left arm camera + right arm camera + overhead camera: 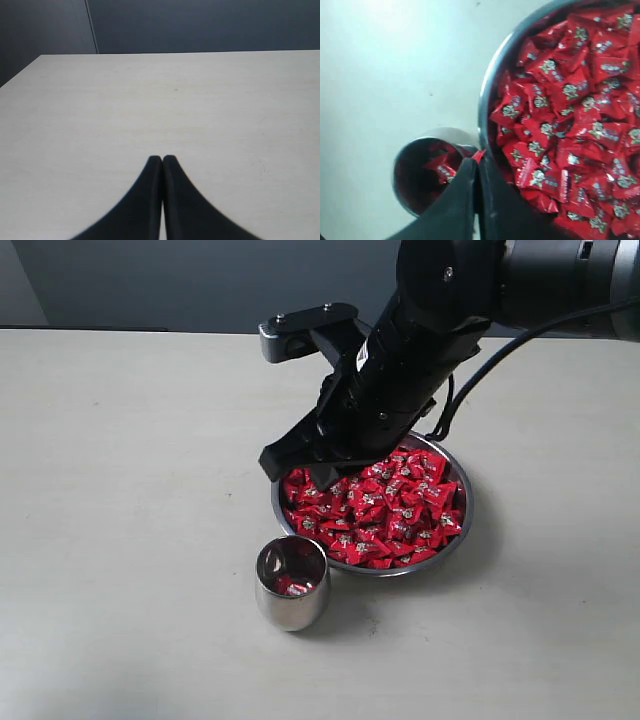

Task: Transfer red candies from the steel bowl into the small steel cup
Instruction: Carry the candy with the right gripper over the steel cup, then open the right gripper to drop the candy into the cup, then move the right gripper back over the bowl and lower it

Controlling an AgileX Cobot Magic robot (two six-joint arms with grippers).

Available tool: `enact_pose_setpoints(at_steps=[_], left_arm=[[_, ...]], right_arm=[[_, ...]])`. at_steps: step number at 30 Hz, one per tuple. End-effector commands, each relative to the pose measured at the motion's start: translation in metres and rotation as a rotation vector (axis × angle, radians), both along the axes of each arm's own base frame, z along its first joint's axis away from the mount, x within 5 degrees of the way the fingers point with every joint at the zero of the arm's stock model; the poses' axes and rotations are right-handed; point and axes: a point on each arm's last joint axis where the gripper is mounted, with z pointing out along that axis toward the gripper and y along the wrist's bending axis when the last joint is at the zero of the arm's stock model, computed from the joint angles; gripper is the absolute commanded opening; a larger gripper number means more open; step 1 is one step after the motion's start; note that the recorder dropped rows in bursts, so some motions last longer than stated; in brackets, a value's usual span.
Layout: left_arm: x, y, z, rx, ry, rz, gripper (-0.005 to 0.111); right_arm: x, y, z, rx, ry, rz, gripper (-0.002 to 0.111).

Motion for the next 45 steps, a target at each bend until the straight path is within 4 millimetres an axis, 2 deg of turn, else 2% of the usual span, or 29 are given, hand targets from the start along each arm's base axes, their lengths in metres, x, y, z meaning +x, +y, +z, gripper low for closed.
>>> enact_pose_setpoints(at_steps=[1,8,13,17,20,22,23,26,30,38,45], left_arm=[[0.000,0.000,0.000,-0.005,-0.012,-0.005,0.000],[0.000,0.000,0.000,-0.005,-0.012,-0.005,0.000],[0.000,0.000,0.000,-0.005,-0.012,-0.005,0.000],[0.000,0.000,0.000,-0.005,-0.012,-0.005,0.000],[0.000,0.000,0.000,-0.005,-0.012,-0.005,0.000],[0.000,0.000,0.000,-0.005,-0.012,-0.005,0.000],[0.000,0.000,0.000,-0.005,-0.012,-0.005,0.000],[0.000,0.000,0.000,-0.005,-0.012,-0.005,0.000],[0.000,0.000,0.000,-0.005,-0.012,-0.005,0.000],[0.000,0.000,0.000,-0.005,-0.012,-0.005,0.000],[0.000,0.000,0.000,-0.005,-0.012,-0.005,0.000]], right_arm=[[-0.003,0.004,0.003,0.066,0.027,0.027,-0.001],[-0.017,0.022,-0.020,0.005,0.062,0.124,-0.001],[-0.018,0.024,-0.026,-0.022,0.067,0.139,-0.001],[-0.018,0.025,-0.039,-0.066,0.113,0.147,-0.001],[-0.018,0.025,-0.040,-0.066,0.112,0.148,-0.001],[-0.018,0.025,-0.040,-0.066,0.115,0.148,0.011],[-0.019,0.025,-0.040,-0.063,0.118,0.146,0.025],[-0.019,0.025,-0.040,-0.064,0.123,0.147,0.040],[-0.019,0.025,-0.040,-0.064,0.119,0.147,0.037],[-0.008,0.011,-0.004,-0.064,-0.127,0.111,0.036],[0.010,-0.009,0.009,-0.225,-0.339,-0.032,0.036]])
